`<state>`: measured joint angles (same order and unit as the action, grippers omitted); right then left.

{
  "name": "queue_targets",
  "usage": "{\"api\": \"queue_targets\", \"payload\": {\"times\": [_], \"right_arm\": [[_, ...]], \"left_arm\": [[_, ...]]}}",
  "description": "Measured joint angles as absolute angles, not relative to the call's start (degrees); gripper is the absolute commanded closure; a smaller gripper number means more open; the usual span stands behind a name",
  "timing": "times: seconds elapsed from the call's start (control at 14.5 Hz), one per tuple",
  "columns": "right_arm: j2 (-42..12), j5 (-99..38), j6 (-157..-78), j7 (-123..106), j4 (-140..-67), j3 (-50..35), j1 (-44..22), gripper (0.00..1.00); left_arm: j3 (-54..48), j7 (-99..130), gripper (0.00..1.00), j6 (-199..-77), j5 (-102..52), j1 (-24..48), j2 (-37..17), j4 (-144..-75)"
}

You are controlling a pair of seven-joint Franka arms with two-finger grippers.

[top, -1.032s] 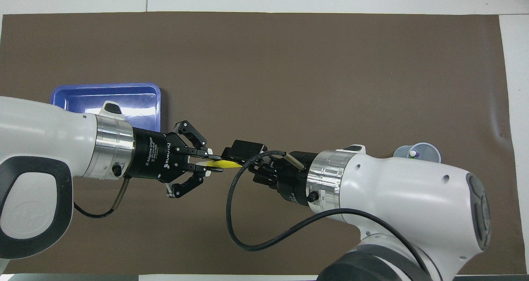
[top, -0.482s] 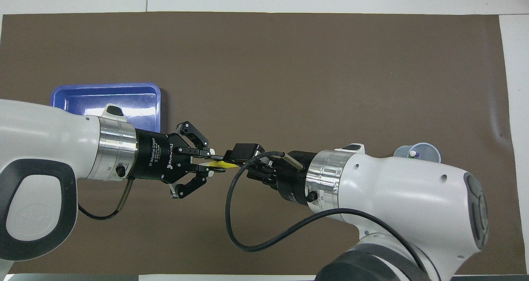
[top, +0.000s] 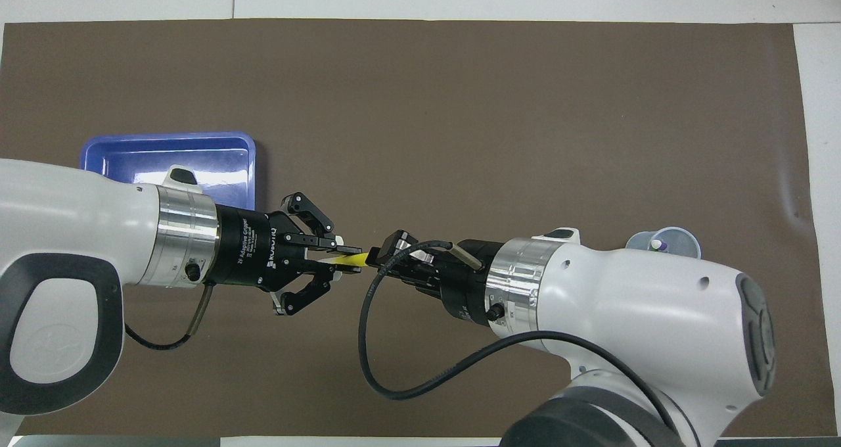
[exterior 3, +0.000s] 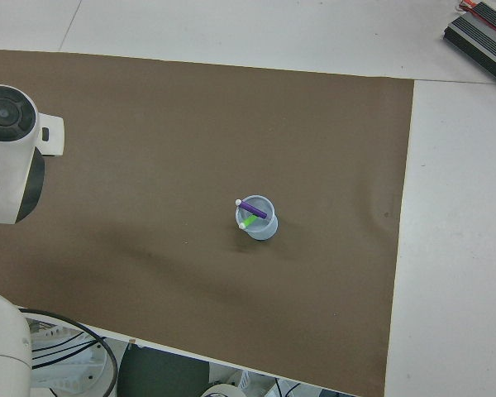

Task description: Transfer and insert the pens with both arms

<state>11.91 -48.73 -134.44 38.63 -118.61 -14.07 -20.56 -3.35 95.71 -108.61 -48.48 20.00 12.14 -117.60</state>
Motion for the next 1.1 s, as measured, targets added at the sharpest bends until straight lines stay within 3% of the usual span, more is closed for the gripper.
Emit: {"api": "queue_targets", "payload": {"times": [0.21, 0.28, 0.34, 0.69, 1.1], "right_arm": [[11.9, -48.6, -134.4, 38.6, -118.6, -14.1, -20.6, 1.0], [11.9, -48.6, -134.4, 38.6, -118.6, -14.1, -20.6, 1.0], [11.9, -48.5, -134.4, 38.6, -118.6, -14.0, -20.6, 1.0], [11.8, -46.1, -131.6, 37.1, -118.3, -13.9, -20.0, 1.0], [10.5, -29.5, -102.5, 17.6, -107.1, -13.3, -6.5, 1.0]], "left_arm": [[-3.4, 95.7, 1.0, -108.7, -48.6, 20.0, 12.1, -117.6], [-3.4, 95.7, 0.25, -108.8, -48.6, 20.0, 12.1, -117.7], [-3.4, 95.7, 0.0, -108.8, -48.6, 20.0, 12.1, -117.7], [-3.4, 95.7, 0.0, -109.6, -48.9, 20.0, 12.6, -117.7], [-3.4, 95.5, 0.0, -110.0, -48.6, 20.0, 12.7, -117.7]]}}
